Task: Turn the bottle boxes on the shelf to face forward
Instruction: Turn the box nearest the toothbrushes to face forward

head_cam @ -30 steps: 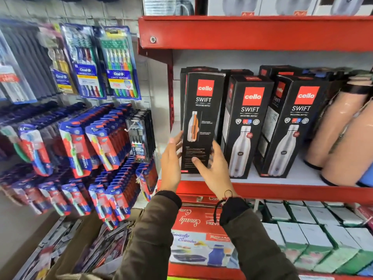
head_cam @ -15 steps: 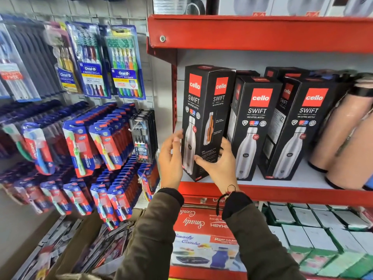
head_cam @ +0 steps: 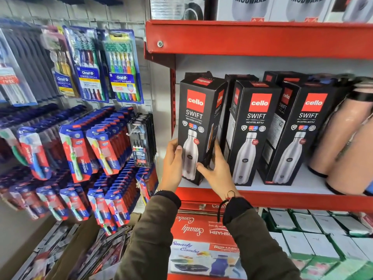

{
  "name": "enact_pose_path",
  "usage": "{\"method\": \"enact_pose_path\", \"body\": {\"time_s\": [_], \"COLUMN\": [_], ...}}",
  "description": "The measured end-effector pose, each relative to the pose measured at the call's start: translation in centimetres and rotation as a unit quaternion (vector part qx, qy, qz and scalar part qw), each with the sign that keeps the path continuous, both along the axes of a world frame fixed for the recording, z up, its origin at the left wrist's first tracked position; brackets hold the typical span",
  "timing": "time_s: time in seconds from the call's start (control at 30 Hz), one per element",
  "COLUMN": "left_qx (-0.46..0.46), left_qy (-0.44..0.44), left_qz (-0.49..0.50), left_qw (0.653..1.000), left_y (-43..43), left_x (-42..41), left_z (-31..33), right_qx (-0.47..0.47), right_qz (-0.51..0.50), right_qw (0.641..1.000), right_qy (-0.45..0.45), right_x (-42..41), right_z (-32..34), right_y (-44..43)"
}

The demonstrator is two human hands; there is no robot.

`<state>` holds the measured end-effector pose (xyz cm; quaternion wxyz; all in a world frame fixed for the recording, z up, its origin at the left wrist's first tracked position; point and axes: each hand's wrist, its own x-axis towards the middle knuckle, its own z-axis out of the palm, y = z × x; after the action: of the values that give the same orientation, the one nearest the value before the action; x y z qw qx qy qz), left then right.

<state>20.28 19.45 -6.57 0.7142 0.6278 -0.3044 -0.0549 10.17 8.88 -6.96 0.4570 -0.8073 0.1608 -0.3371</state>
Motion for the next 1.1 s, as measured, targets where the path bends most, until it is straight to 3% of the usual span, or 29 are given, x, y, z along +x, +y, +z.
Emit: {"method": "enact_pose_path", "body": {"time_s": [0.33, 1.1], "left_qx": [-0.002, 0.016], "left_qy": [-0.001, 0.025], "left_qz": [0.034, 0.077], "left_qw": [0.999, 0.997], "left_y": [-0.5, 2.2], "left_x": [-0.8, -2.9], "left_z": [-0.5, -2.0], "right_qx": [-0.029, 0.071], "right_qz": [-0.010, -0.047], "right_qw": [1.000, 0.996], "right_qy": [0.003, -0.034], "right_x": [0.5, -2.2], "right_z": [-1.1, -2.2], "right_y": [-1.3, 0.4]}}
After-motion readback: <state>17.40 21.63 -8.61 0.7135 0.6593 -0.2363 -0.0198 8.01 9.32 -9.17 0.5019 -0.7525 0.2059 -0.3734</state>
